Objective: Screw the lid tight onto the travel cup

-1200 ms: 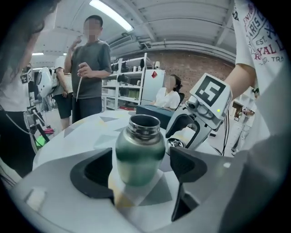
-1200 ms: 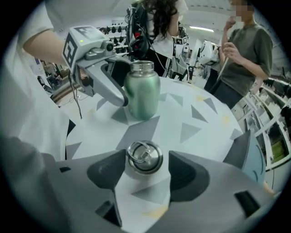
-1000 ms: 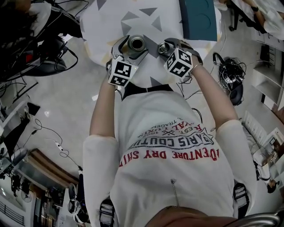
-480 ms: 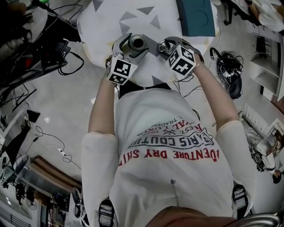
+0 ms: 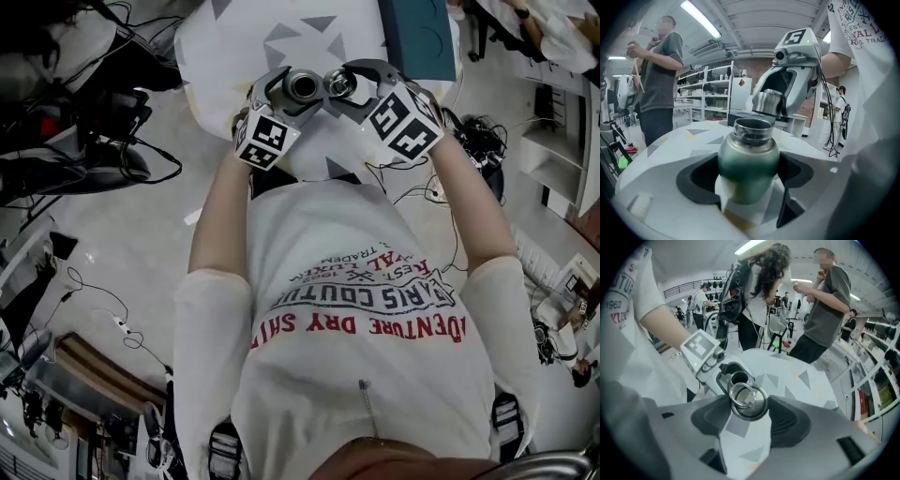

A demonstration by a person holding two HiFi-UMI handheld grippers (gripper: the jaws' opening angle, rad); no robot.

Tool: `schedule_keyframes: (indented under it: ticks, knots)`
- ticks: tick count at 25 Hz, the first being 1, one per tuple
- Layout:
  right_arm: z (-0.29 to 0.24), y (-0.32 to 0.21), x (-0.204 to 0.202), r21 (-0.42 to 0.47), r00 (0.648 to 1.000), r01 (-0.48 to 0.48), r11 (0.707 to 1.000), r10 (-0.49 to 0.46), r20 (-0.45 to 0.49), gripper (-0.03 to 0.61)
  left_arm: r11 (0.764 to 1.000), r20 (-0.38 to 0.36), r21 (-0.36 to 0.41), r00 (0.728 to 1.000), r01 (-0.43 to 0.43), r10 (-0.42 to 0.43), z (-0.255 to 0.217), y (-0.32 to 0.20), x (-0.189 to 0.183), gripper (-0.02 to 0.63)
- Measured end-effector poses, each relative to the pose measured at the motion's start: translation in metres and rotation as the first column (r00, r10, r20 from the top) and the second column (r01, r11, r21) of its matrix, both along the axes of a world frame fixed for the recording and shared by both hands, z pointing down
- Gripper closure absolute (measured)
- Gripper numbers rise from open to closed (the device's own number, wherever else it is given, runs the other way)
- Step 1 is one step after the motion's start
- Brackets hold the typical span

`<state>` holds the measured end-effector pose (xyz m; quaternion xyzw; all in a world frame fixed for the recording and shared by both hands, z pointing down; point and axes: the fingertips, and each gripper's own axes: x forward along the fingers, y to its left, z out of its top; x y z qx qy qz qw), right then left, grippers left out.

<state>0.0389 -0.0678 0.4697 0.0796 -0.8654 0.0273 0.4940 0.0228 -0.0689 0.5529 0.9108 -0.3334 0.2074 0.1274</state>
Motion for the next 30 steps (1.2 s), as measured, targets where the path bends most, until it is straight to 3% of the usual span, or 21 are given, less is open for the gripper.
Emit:
schedule_keyframes:
  ticks: [5,13,19,25,27,30]
  knots:
    - [-0.014,0.008,-0.029,0.016,0.989,0.142,0.990,-0.142,0.028,0.319,1.000,0.002,-0.004,1.000,-0.018,0.018,0.000,0.001,0.002,0.235]
    - [-0.002,0.015,-0.049,0.001,0.942,0.335,0.942,-0.335,-0.030,0.318,0.999,-0.005,-0.015,0.999,-0.042,0.042,0.000,0.002,0.004,0.233]
    - [0.009,0.020,-0.051,-0.039,0.902,0.425,0.904,-0.427,-0.067,0.319,0.999,-0.010,-0.023,0.999,-0.049,0.049,0.000,0.002,0.005,0.233]
    - [0.014,0.023,-0.053,-0.051,0.875,0.465,0.884,-0.468,-0.123,0.319,0.998,-0.015,-0.027,0.999,-0.048,0.048,0.001,0.003,0.007,0.232]
    - [0.015,0.024,-0.053,-0.032,0.884,0.446,0.894,-0.446,-0.141,0.319,0.998,-0.017,-0.029,0.999,-0.048,0.048,0.002,0.004,0.008,0.232]
    - [0.016,0.020,-0.054,-0.015,0.921,0.360,0.933,-0.358,-0.153,0.319,0.998,-0.024,-0.031,0.999,-0.048,0.047,0.004,0.002,0.007,0.230]
